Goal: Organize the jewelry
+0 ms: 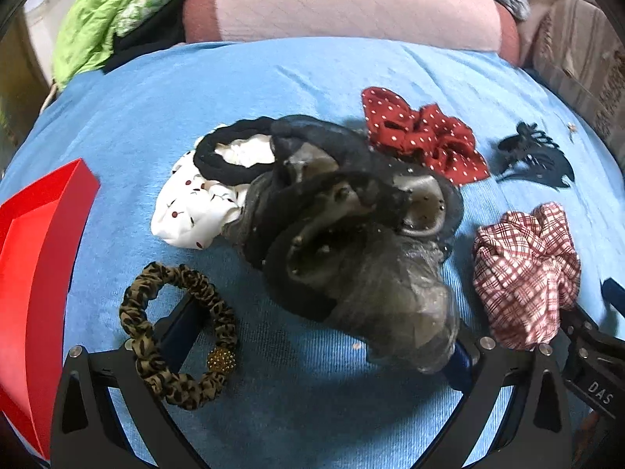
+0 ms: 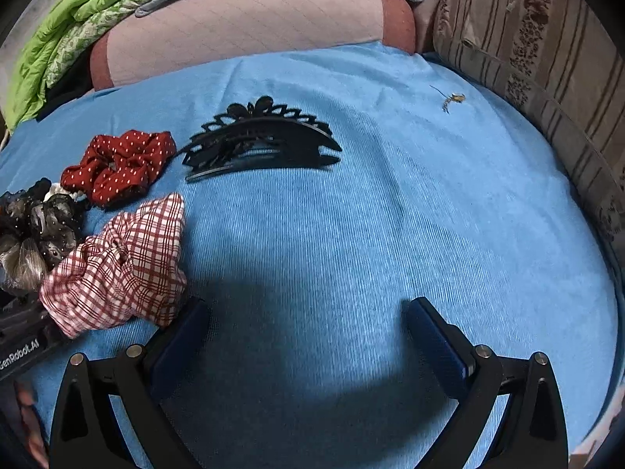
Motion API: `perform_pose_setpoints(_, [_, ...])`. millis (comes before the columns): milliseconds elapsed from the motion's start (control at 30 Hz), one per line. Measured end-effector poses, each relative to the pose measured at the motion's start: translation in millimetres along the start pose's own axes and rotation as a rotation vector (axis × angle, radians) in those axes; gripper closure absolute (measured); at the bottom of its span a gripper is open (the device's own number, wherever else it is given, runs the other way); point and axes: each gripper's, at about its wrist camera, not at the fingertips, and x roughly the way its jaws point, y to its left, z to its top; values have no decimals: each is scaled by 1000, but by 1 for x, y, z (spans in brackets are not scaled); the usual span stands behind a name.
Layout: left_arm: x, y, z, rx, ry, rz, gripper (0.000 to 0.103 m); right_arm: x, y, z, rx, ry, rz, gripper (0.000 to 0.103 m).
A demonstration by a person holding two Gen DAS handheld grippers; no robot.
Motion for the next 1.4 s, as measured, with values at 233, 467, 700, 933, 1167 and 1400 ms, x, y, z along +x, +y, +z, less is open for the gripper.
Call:
perform_pose_setpoints(233, [-28, 16, -13, -17, -5, -62, 0, -10, -4, -10, -13, -14, 18, 0])
perform_pose_setpoints(467, [-75, 42, -30, -62, -60, -48, 0, -25, -7, -22, 14, 37, -31, 0])
perform_pose_setpoints(700, [-120, 50, -42, -67, -141, -8, 0, -69, -6, -33, 44, -22, 9, 0])
perform_pose_setpoints(933, [-169, 44, -55, -32, -245, -7, 0, -121, 13, -38, 26, -128, 28, 0])
perform_pose_setpoints(1167, [-213, 48, -68, -15, -336, 20, 0, -163, 23, -51, 25, -221, 18, 0])
perform_pose_setpoints(1400, [-241, 59, -79, -44, -383, 11, 0, -197, 23, -60, 36, -290, 5, 0])
